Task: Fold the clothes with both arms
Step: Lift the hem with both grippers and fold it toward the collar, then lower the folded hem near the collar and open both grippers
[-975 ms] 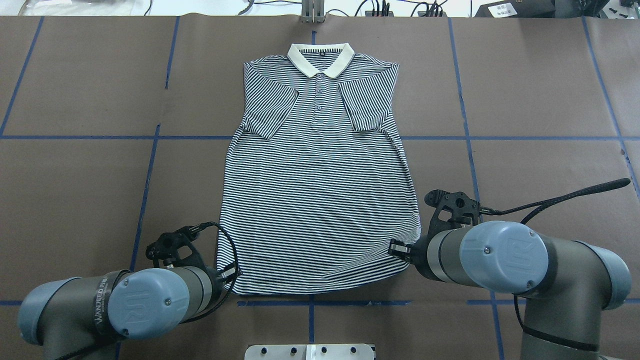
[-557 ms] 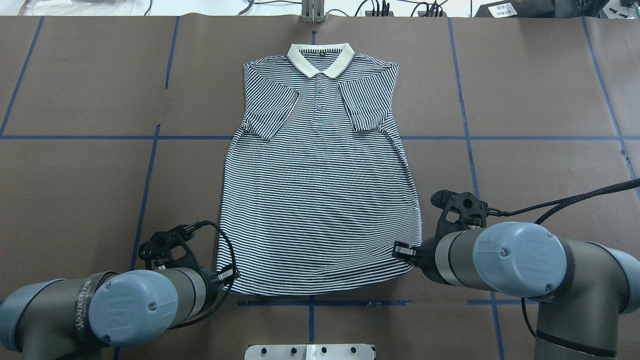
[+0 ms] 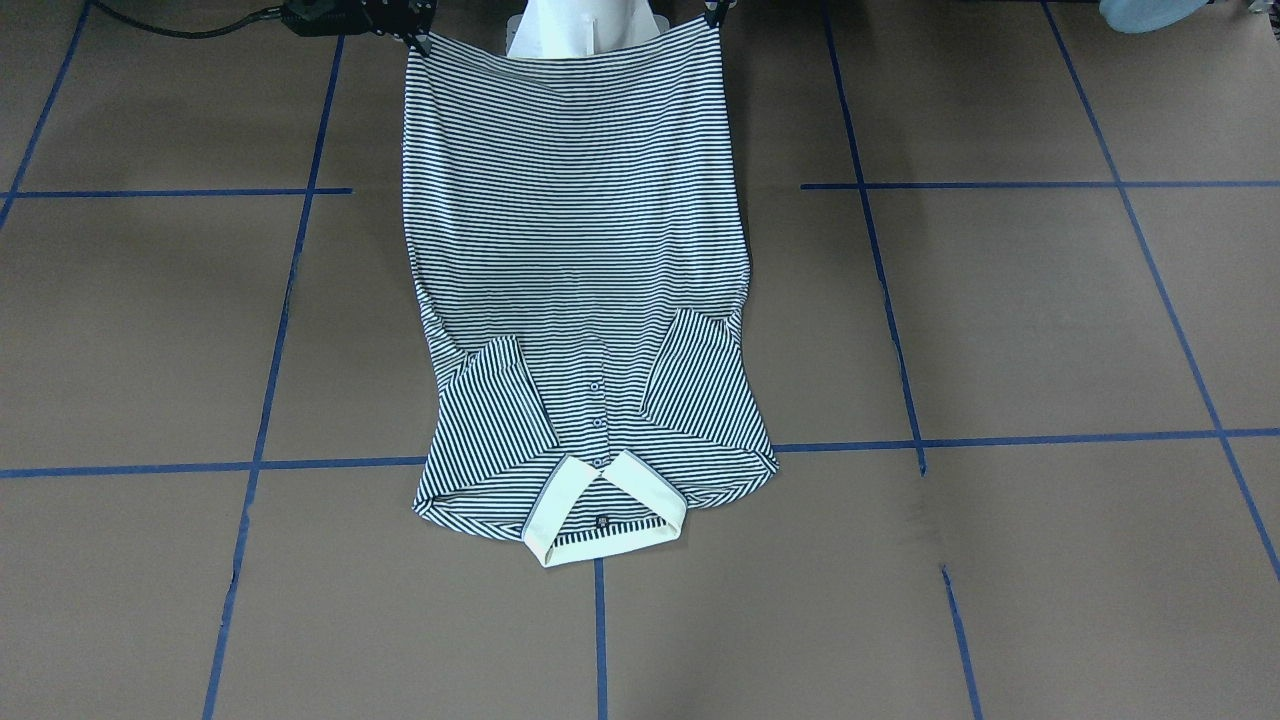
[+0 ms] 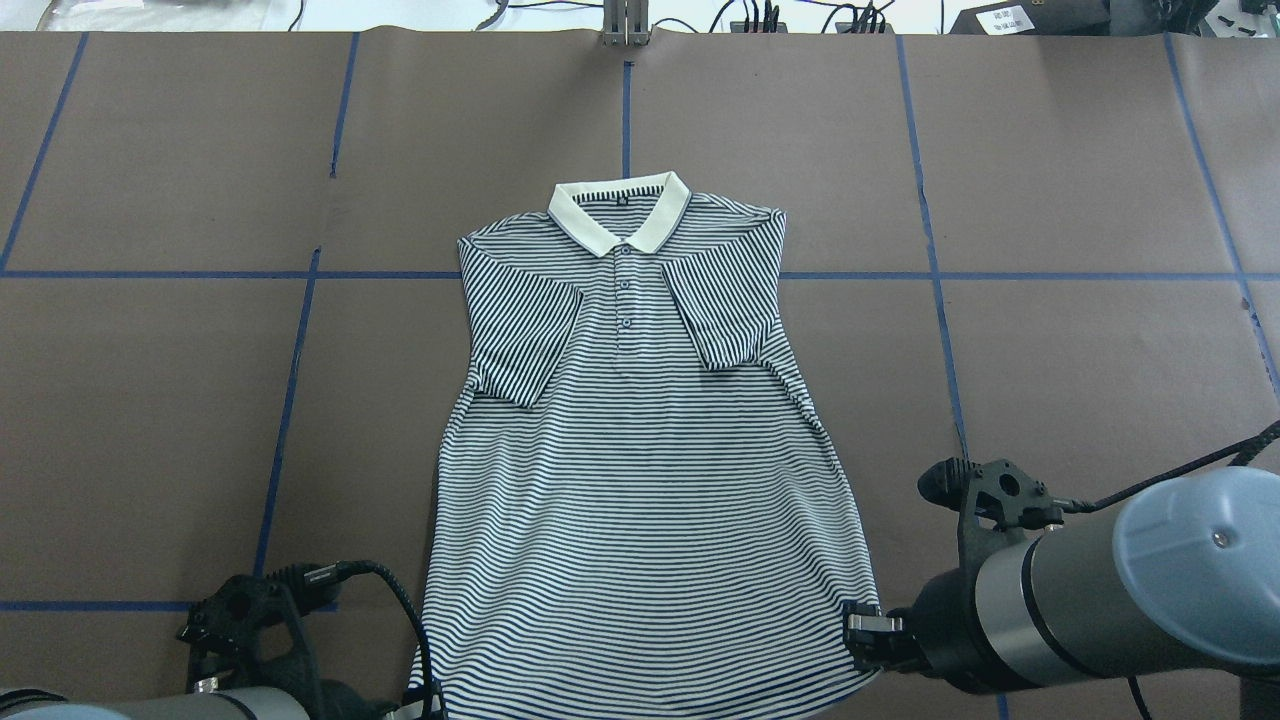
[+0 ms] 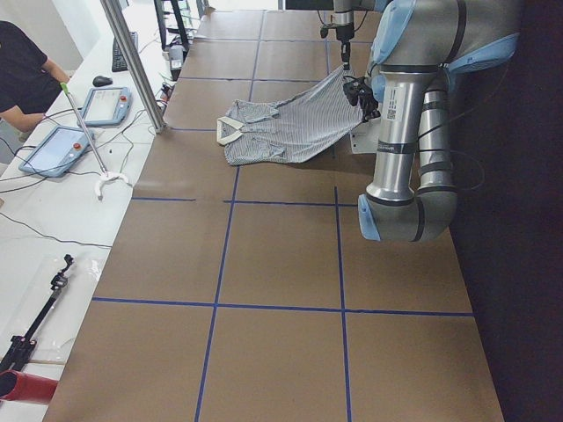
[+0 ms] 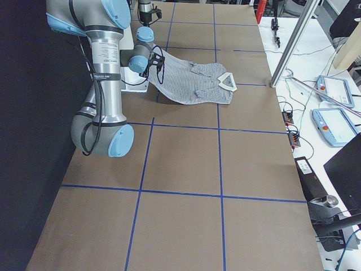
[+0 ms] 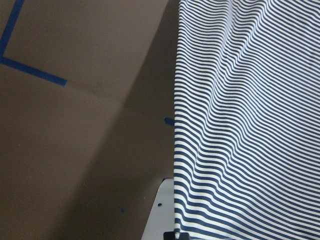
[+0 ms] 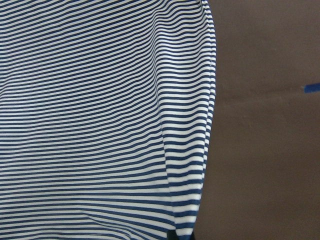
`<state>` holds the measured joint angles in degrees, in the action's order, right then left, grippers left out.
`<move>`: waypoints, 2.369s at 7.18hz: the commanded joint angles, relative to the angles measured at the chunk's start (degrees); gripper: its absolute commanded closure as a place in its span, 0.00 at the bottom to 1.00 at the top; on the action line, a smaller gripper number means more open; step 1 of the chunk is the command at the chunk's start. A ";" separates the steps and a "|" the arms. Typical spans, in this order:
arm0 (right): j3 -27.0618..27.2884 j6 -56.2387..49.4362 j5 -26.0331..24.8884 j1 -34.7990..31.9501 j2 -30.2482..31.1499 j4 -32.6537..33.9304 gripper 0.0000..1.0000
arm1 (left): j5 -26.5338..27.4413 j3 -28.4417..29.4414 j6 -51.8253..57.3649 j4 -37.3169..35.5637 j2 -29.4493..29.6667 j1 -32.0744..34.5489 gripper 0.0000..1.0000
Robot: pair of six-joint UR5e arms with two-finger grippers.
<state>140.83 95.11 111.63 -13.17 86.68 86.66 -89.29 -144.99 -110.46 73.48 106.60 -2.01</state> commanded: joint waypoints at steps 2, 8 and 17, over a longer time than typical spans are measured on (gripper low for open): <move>-4.04 -8.39 0.08 -7.79 -4.66 -0.01 1.00 | -0.71 1.10 3.64 -0.44 0.89 3.47 1.00; -35.29 -31.90 -1.77 -27.50 -19.96 -9.88 1.00 | -0.97 26.02 24.77 17.51 5.28 29.06 1.00; -61.90 -31.83 -1.68 -33.76 -33.77 -22.68 1.00 | -2.90 48.64 30.92 32.50 11.25 39.34 1.00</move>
<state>79.23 63.26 110.02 -46.95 53.11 64.44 -92.20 -99.09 -79.46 104.46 116.90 35.48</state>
